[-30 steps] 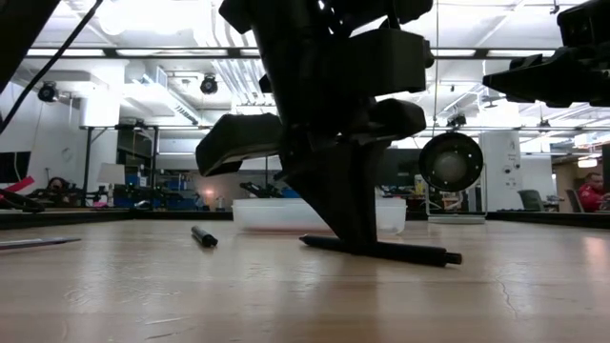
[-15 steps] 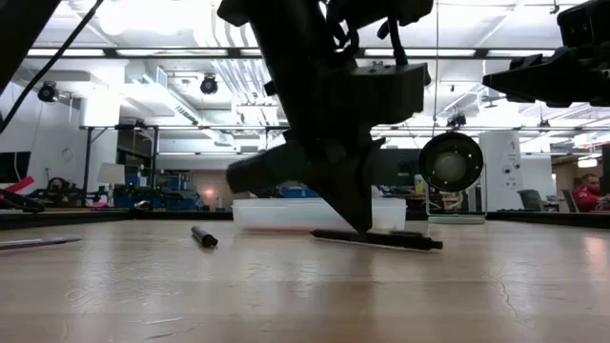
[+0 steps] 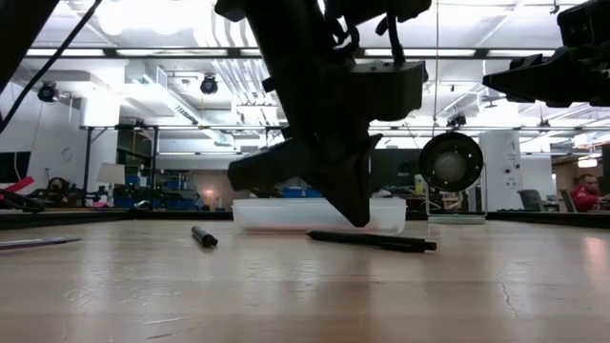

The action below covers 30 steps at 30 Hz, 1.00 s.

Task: Pick & place school supplies into a supply box
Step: Put the black pen into the black supply box

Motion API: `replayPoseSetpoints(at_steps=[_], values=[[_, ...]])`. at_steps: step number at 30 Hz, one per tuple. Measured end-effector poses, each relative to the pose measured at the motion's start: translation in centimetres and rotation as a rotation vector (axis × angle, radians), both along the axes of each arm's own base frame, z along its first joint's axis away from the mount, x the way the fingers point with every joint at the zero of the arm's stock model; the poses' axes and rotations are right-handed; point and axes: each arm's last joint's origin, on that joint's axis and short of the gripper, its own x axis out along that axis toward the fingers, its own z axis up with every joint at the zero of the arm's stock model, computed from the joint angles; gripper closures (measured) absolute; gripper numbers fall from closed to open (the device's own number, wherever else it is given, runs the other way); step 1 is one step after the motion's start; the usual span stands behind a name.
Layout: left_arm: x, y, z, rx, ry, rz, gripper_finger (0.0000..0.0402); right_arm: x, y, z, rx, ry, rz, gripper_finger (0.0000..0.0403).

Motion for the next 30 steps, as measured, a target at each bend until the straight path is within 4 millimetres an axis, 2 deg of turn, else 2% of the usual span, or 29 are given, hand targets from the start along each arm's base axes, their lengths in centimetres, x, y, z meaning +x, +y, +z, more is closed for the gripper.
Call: replayPoseSetpoints(at_steps=[8, 12, 19, 30], values=[[-0.2, -0.1, 1.0, -0.085, -0.004, -0.015, 0.0401, 0.0, 0.0, 0.0, 0.0, 0.0, 0.0, 0.0335], [-0.3, -0.4, 1.0, -0.159, 0.037, -0.093, 0.0384, 0.0, 0.0, 0.0, 0.0, 0.0, 0.0, 0.0335], [-0.3, -0.3, 1.0, -0.112, 0.058, -0.206, 0.0338, 0.0, 0.0, 0.0, 0.0, 0.0, 0.0, 0.0335], [0.2, 0.9, 1.0, -0.131, 0.067, -0.267, 0.0333, 0.0, 0.0, 0.0, 0.0, 0.0, 0.0, 0.0335]])
